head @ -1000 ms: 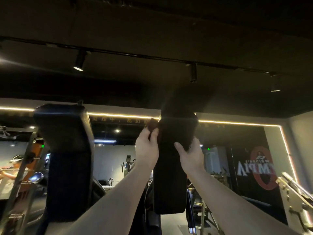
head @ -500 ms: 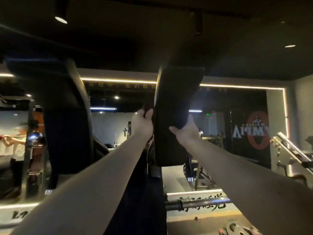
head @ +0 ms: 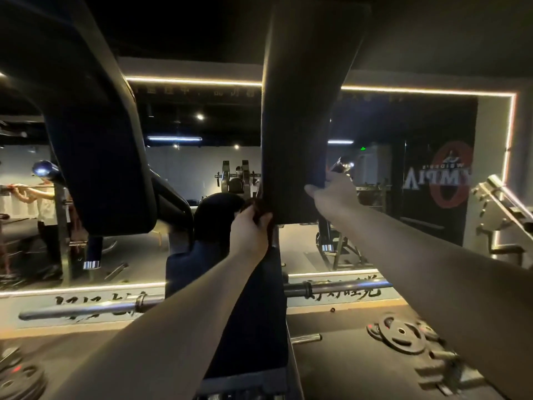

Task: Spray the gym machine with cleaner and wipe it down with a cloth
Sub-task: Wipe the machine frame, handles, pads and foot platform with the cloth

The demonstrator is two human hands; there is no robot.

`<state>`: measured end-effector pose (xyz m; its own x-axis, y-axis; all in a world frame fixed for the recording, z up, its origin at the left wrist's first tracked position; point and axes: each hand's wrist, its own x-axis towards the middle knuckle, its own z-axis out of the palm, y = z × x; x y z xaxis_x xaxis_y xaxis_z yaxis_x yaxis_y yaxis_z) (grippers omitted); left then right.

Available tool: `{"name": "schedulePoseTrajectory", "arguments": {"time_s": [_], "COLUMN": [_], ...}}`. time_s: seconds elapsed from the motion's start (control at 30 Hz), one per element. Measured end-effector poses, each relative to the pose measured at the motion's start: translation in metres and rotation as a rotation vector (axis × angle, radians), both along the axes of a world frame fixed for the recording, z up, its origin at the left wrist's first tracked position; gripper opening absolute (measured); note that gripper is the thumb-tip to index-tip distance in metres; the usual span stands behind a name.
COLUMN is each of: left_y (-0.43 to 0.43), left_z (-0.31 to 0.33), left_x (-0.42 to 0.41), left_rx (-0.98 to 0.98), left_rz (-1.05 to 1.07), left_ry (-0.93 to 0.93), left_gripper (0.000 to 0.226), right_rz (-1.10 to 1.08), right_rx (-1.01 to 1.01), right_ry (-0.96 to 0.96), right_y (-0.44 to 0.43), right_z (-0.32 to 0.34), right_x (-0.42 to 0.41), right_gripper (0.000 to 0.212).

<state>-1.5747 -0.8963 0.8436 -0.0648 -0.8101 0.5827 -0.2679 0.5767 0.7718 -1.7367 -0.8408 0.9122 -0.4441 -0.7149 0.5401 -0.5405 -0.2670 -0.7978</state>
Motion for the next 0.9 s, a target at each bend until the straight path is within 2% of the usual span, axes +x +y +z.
{"name": "schedulePoseTrajectory", "arguments": {"time_s": [0.07, 0.2, 0.3, 0.37, 0.43, 0.53, 0.6, 0.67, 0.73, 0.77, 0.83, 0.9], "left_y": [0.004, 0.005, 0.001, -0.006, -0.011, -0.01, -0.001, 0.009, 0.022, 0.031, 0.045, 0.055], "left_z": [0.0, 0.019, 0.016, 0.003, -0.02, -0.068, -0.082, -0.076, -0.058, -0.048, -0.031, -0.016], "left_x": [0.003, 0.006, -0.001, -0.009, -0.012, -0.013, -0.013, -0.012, -0.009, -0.008, -0.006, -0.003], "left_rx": [0.046, -0.08, -0.138, -0.15, -0.094, 0.036, 0.157, 0.219, 0.212, 0.19, 0.131, 0.13], "left_rz": [-0.003, 0.018, 0.014, 0.055, 0.105, 0.12, 0.077, 0.017, -0.057, -0.097, -0.153, -0.195], "left_ry": [-0.001, 0.039, 0.096, 0.112, 0.03, -0.314, -0.345, -0.306, -0.283, -0.269, -0.318, -0.44], "left_gripper": [0.019, 0.021, 0.025, 0.019, 0.013, 0.02, 0.027, 0.031, 0.035, 0.036, 0.037, 0.035], "right_rz": [0.015, 0.038, 0.034, 0.047, 0.092, 0.132, 0.157, 0.242, 0.461, 0.598, 0.823, 0.881], "right_rx": [0.026, 0.013, -0.023, -0.053, -0.065, -0.004, 0.116, 0.37, 0.638, 0.663, 0.529, 0.329], "right_ry": [-0.012, -0.061, -0.036, -0.01, 0.003, 0.052, 0.018, -0.198, -0.562, -0.757, -1.08, -1.274], "right_y": [-0.003, -0.008, -0.011, -0.012, -0.011, -0.004, 0.009, 0.022, 0.038, 0.044, 0.05, 0.054], "right_z": [-0.01, -0.009, -0.017, -0.024, -0.036, -0.062, -0.077, -0.09, -0.098, -0.103, -0.108, -0.11], "right_x": [0.0, -0.004, -0.009, -0.013, -0.015, -0.015, -0.012, -0.009, -0.001, 0.002, 0.009, 0.018], "right_gripper": [0.035, 0.028, 0.032, 0.036, 0.039, 0.049, 0.046, 0.048, 0.066, 0.066, 0.048, 0.034]}}
